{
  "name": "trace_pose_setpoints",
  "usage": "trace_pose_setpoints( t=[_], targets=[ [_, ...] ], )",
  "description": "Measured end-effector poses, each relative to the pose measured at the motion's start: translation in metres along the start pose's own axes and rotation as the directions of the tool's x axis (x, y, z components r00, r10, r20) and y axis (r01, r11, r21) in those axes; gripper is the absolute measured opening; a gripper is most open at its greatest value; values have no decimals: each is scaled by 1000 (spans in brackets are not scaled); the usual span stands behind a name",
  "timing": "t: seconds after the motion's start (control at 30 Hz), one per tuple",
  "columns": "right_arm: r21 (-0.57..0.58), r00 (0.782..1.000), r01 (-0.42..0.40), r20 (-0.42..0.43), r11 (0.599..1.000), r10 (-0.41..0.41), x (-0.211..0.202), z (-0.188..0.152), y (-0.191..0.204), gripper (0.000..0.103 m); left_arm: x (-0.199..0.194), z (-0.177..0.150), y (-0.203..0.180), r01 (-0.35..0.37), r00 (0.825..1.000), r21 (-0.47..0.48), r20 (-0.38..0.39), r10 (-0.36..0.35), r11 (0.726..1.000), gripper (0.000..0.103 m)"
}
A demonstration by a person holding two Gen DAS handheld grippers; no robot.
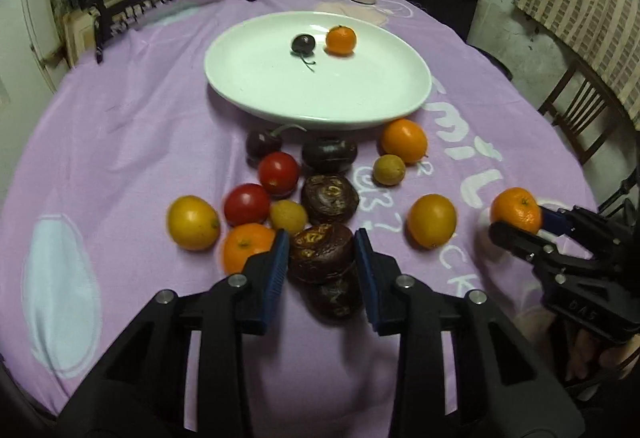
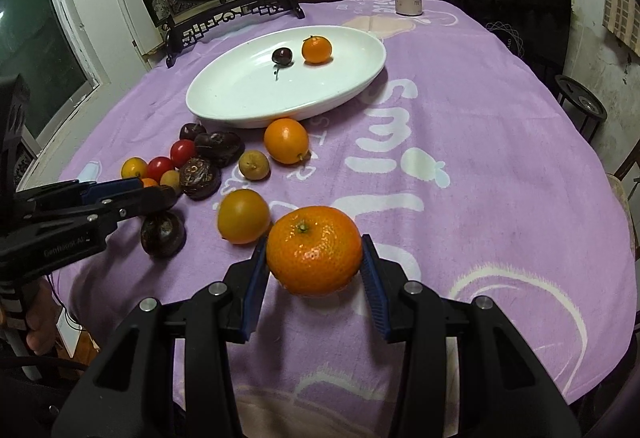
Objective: Organize fruits
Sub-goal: 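Grasp a large orange with the right tool while the left tool grasps a dark brown fruit, then carry both fruits to the white plate and open both tools to drop them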
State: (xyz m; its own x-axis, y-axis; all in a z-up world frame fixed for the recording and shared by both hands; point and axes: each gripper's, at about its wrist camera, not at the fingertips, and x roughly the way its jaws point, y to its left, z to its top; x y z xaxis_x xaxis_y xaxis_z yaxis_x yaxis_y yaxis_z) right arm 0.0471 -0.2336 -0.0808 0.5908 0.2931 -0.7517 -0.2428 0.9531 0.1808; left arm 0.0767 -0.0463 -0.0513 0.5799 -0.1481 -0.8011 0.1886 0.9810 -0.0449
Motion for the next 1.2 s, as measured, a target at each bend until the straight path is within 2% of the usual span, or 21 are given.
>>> trace_pose_setpoints(
  t=[0.4, 0.7, 0.87, 1.2],
  targets=[
    [-21, 1000, -8, 9, 1000, 8, -3, 4, 16, 45, -31, -8, 13, 20, 998, -23, 63, -19, 1000, 34],
    [-31, 1000, 0, 10, 1000, 1, -6, 4, 23, 45, -15, -21, 16, 32, 999, -18, 11, -32, 999, 35],
    [-34, 1000, 0, 19, 999, 1, -11, 3, 26, 45, -4, -27, 20, 66, 997, -51, -30, -68, 996, 37],
    [-30, 1000, -2, 21, 1000, 3, -13, 2, 26, 45, -10, -29, 16, 58, 998, -43, -2, -58, 997, 33]
  ],
)
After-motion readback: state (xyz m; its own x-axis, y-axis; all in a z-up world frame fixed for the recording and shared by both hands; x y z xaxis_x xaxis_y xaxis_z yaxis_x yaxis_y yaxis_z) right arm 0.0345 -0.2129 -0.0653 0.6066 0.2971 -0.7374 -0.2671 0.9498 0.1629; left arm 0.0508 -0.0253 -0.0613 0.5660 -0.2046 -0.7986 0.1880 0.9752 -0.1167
